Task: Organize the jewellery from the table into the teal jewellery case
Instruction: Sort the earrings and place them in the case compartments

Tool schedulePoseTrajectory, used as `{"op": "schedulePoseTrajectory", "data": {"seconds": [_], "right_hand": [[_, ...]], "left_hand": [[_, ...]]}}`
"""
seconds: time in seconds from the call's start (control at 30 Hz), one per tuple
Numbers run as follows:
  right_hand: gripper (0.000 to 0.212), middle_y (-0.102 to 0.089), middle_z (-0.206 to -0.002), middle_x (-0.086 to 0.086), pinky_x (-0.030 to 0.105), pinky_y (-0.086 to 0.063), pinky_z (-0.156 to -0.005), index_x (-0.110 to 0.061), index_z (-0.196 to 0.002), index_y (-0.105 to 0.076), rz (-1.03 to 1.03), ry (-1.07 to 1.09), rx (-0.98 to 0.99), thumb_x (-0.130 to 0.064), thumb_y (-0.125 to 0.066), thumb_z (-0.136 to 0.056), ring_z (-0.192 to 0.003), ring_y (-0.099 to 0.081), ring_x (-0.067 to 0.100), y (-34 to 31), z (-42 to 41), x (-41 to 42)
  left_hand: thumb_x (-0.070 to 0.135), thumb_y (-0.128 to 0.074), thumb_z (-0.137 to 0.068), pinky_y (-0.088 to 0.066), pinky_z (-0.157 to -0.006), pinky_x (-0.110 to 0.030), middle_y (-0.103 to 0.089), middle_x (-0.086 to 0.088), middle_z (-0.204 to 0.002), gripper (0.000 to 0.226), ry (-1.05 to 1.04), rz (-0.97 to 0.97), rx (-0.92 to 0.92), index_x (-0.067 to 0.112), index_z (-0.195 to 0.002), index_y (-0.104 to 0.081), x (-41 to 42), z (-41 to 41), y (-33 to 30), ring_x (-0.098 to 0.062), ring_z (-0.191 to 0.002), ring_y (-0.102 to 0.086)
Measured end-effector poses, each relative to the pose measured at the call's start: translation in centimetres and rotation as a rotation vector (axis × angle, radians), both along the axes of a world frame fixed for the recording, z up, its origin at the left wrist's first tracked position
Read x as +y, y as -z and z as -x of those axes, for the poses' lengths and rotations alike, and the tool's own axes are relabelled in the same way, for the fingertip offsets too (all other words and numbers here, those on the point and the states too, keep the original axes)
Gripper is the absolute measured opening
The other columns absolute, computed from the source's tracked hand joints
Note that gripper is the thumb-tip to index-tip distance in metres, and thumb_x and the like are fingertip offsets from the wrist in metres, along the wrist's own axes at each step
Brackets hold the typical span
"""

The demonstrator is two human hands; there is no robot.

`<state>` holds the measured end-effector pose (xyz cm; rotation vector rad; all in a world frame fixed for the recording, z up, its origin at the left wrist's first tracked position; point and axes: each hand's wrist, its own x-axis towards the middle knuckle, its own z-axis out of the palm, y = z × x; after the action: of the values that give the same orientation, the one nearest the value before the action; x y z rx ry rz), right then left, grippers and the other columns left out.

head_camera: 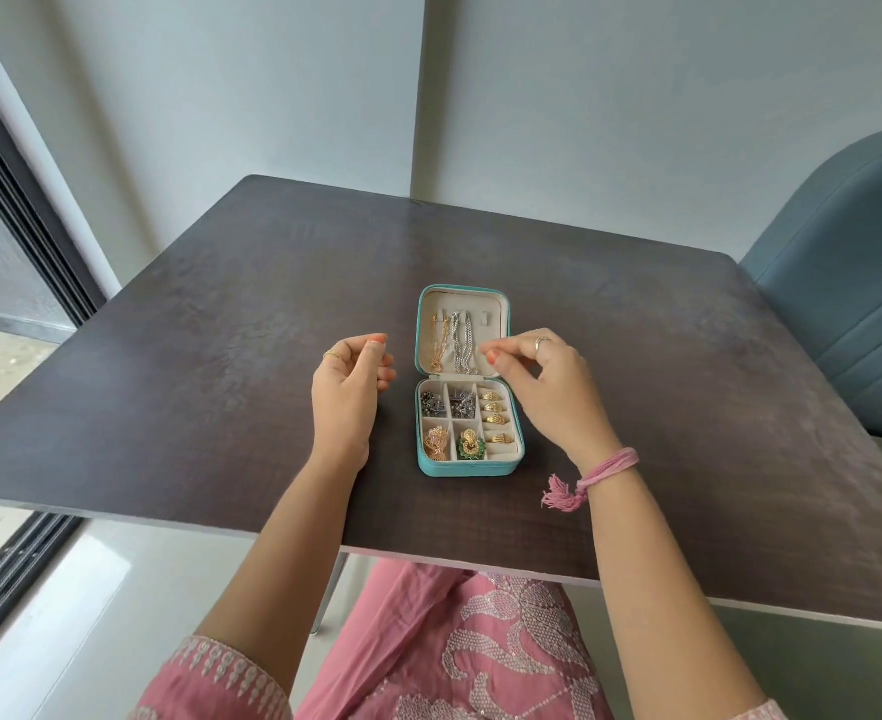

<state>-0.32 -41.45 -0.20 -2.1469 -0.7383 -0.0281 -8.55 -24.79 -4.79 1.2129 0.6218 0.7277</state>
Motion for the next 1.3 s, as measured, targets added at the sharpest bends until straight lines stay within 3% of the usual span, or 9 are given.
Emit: {"op": "schedulePoseTrajectory", "data": {"seconds": [0.1, 0.2, 0.3, 0.43, 0.53, 0.67, 0.83, 1.1, 1.3], "right_hand": [[0.015, -0.061, -0.096, -0.018, 0.05, -0.046, -0.089, -0.035, -0.098, -0.071, -0.05, 0.023, -0.022, -0.033, -0.058, -0.092, -0.09, -0.057, 0.005, -0.3, -0.2, -0.8], [0.017, -0.064, -0.102, -0.011, 0.03, -0.048, -0.087, -0.032, -0.102, -0.069, -0.125, 0.047, 0.001, -0.025, -0.056, -0.094, -0.091, -0.058, 0.001, -0.4, -0.4, -1.7], [0.019, -0.066, -0.105, -0.004, 0.013, -0.046, -0.078, -0.023, -0.108, -0.067, -0.381, 0.136, 0.175, -0.018, -0.052, -0.097, -0.089, -0.059, -0.002, 0.3, -0.2, -2.3], [0.027, -0.065, -0.119, 0.003, 0.024, -0.047, -0.09, -0.014, -0.122, -0.06, -0.863, 0.244, 0.608, -0.023, -0.048, -0.099, -0.106, -0.062, 0.01, 1.5, -0.2, -2.4], [0.045, -0.052, -0.139, 0.007, 0.033, -0.036, -0.108, -0.009, -0.138, -0.045, -1.03, 0.169, 0.857, -0.033, -0.038, -0.101, -0.125, -0.051, 0.017, 2.0, 0.0, -1.6], [0.053, -0.043, -0.147, 0.007, 0.034, -0.03, -0.113, -0.01, -0.144, -0.036, -0.979, 0.093, 0.952, -0.04, -0.028, -0.102, -0.134, -0.042, 0.018, 2.2, 0.5, 0.0], [0.056, -0.041, -0.148, 0.006, 0.036, -0.03, -0.114, -0.009, -0.144, -0.036, -0.906, 0.081, 0.951, -0.044, -0.026, -0.101, -0.135, -0.041, 0.017, 2.0, 1.0, 1.1], [0.062, -0.036, -0.152, 0.003, 0.035, -0.026, -0.116, -0.012, -0.146, -0.033, -0.885, 0.049, 0.924, -0.051, -0.021, -0.099, -0.137, -0.036, 0.014, 2.3, 1.3, 0.3], [0.061, -0.037, -0.151, 0.001, 0.033, -0.028, -0.114, -0.014, -0.146, -0.033, -0.92, 0.065, 0.886, -0.05, -0.021, -0.099, -0.137, -0.037, 0.012, 2.3, 1.1, -2.3]], "left_hand": [[0.015, -0.054, -0.094, -0.044, -0.063, -0.022, -0.058, 0.002, -0.073, 0.013, 0.001, -0.002, 0.007, 0.009, -0.1, -0.064, 0.0, 0.0, 0.0, -0.007, -0.064, -0.052], [0.015, -0.053, -0.095, -0.047, -0.069, -0.023, -0.062, 0.0, -0.079, 0.015, -0.001, 0.006, -0.002, 0.01, -0.102, -0.065, -0.2, 0.2, -0.2, -0.008, -0.069, -0.057], [0.019, -0.05, -0.097, -0.05, -0.087, -0.023, -0.068, 0.003, -0.105, 0.022, 0.029, 0.028, 0.006, 0.015, -0.115, -0.062, -0.6, 0.3, -0.5, -0.007, -0.095, -0.065], [0.024, -0.042, -0.1, -0.037, -0.108, -0.029, -0.054, 0.0, -0.135, 0.037, 0.1, 0.186, -0.044, 0.015, -0.135, -0.048, -1.5, 0.2, -1.1, -0.013, -0.126, -0.05], [0.024, -0.035, -0.101, -0.03, -0.111, -0.029, -0.043, -0.004, -0.147, 0.045, 0.111, 0.277, -0.07, 0.009, -0.143, -0.038, -2.4, 0.1, -1.6, -0.016, -0.135, -0.04], [0.023, -0.03, -0.102, -0.032, -0.112, -0.03, -0.047, -0.006, -0.144, 0.044, 0.116, 0.332, -0.083, 0.005, -0.141, -0.041, -3.6, -0.1, -1.9, -0.017, -0.131, -0.045], [0.022, -0.03, -0.102, -0.043, -0.097, -0.025, -0.06, -0.006, -0.129, 0.041, 0.103, 0.363, -0.125, 0.003, -0.133, -0.051, -4.3, -0.5, -2.2, -0.012, -0.108, -0.06], [0.023, -0.033, -0.1, -0.043, -0.103, -0.03, -0.063, 0.001, -0.126, 0.04, 0.062, 0.33, -0.053, 0.009, -0.13, -0.055, -5.4, -1.0, -2.2, -0.009, -0.112, -0.06], [0.024, -0.032, -0.101, -0.045, -0.096, -0.025, -0.064, 0.007, -0.121, 0.04, 0.135, 0.334, -0.048, 0.01, -0.13, -0.055, -7.5, -1.6, -2.4, -0.004, -0.106, -0.061]]}}
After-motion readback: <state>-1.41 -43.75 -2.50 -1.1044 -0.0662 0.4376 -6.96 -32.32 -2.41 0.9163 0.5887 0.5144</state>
